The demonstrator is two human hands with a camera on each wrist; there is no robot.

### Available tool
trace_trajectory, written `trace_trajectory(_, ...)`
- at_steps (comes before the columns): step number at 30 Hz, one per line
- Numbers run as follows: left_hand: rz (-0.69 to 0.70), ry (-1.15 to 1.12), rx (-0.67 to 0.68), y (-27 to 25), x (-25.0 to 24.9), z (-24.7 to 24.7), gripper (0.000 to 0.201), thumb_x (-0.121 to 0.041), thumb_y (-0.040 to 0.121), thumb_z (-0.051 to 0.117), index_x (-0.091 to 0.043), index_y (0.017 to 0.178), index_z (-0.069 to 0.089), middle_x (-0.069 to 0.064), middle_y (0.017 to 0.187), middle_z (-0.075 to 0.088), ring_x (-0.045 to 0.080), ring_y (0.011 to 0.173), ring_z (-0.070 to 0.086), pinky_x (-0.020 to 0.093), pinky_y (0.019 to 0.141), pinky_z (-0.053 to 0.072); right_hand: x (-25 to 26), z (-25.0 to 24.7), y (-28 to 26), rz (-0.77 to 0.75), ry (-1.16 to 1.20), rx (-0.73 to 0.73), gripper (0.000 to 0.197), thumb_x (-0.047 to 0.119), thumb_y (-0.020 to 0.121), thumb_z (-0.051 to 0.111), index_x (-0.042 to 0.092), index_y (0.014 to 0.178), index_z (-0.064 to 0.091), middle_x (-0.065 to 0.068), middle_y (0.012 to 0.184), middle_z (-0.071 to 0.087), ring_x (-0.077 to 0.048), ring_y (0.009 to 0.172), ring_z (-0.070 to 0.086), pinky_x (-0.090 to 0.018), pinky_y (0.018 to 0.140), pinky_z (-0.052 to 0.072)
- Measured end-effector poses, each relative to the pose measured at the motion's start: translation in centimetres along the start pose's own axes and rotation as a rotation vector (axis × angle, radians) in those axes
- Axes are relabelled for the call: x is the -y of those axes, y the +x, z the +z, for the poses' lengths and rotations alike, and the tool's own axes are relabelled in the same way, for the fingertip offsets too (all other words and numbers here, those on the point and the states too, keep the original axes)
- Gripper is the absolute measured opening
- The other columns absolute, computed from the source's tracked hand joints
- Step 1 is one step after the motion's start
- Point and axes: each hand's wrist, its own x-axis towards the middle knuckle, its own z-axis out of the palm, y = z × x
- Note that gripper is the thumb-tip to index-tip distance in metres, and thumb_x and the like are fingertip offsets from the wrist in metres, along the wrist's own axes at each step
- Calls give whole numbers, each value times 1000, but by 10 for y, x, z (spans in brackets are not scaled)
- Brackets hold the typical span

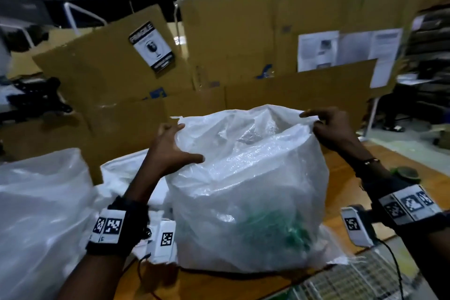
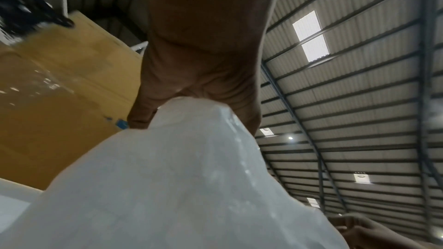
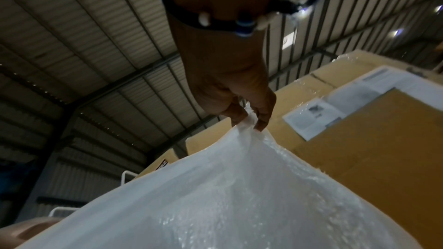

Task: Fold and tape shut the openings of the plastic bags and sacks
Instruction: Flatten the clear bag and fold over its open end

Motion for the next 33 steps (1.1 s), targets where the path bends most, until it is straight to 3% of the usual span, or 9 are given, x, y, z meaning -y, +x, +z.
trace_trajectory(5, 64, -50, -46, 35, -83, 72, 113, -42, 57, 102, -22, 154, 47, 1, 158, 31, 25, 141, 42, 38, 110, 41, -70, -69, 52, 24, -12, -78, 47, -11, 83, 53, 11, 115, 80, -17, 124, 74, -27, 110, 67, -26, 89, 44)
trace_trajectory(10, 111, -97, -102, 77, -160, 146, 111, -39, 58, 102, -17, 153, 50, 7, 155, 37, 28, 140, 45, 37, 113, 39, -151, -127, 99, 43, -2, -119, 46, 5, 82, 54, 12, 120, 78, -20, 123, 72, -29, 105, 66, -26, 86, 44)
trace_trajectory(14, 119, -136, -136, 116, -214, 186, 119, -48, 51, 102, -17, 153, 50, 10, 150, 40, 29, 138, 47, 39, 113, 39, -202, -165, 150, 16, 52, -174, 62, 23, 72, 46, 11, 125, 76, -18, 127, 72, -33, 119, 67, -41, 108, 50)
trace_trajectory(17, 156, -147, -182, 143, -242, 209, 124, -55, 46, 94, -16, 154, 46, 13, 150, 40, 32, 137, 46, 38, 112, 38, -229, -183, 188, -17, 28, -188, 64, 23, 72, 46, 12, 128, 74, -17, 129, 71, -34, 121, 64, -44, 110, 48)
trace_trajectory(20, 197, -151, -275, 165, -249, 237, 123, -56, 47, 90, -15, 154, 45, 13, 150, 40, 30, 135, 45, 28, 104, 34, -248, -188, 214, -62, 57, -207, 62, 21, 73, 49, 12, 129, 73, -14, 130, 70, -30, 120, 64, -42, 110, 48)
trace_trajectory(23, 217, -152, -346, 165, -231, 279, 119, -51, 52, 95, -18, 153, 44, 12, 149, 39, 25, 133, 44, 25, 103, 35, -275, -178, 212, -135, 60, -175, 56, 18, 75, 53, 10, 127, 73, -7, 127, 69, -20, 119, 62, -26, 106, 45)
trace_trajectory(26, 207, -124, -361, 142, -198, 330, 93, -41, 66, 96, -18, 145, 53, 12, 141, 45, 27, 127, 49, 31, 100, 43, -316, -158, 182, -159, -2, -119, 56, -12, 75, 55, 10, 122, 74, -9, 123, 70, -20, 115, 62, -18, 95, 42)
trace_trajectory(30, 202, -113, -331, 115, -166, 375, 47, -26, 80, 89, -17, 121, 66, 5, 122, 52, 28, 113, 59, 30, 88, 45, -378, -141, 134, -165, -41, -89, 52, -8, 71, 60, 13, 116, 75, -2, 116, 71, -14, 108, 63, -45, 84, 57)
trace_trajectory(33, 139, -59, -319, 103, -164, 390, 47, -23, 82, 87, -17, 120, 60, 4, 119, 51, 21, 100, 58, 30, 76, 44, -405, -139, 109, -105, -21, -82, 42, 0, 78, 76, 18, 117, 74, 3, 120, 71, -13, 106, 64, -48, 76, 61)
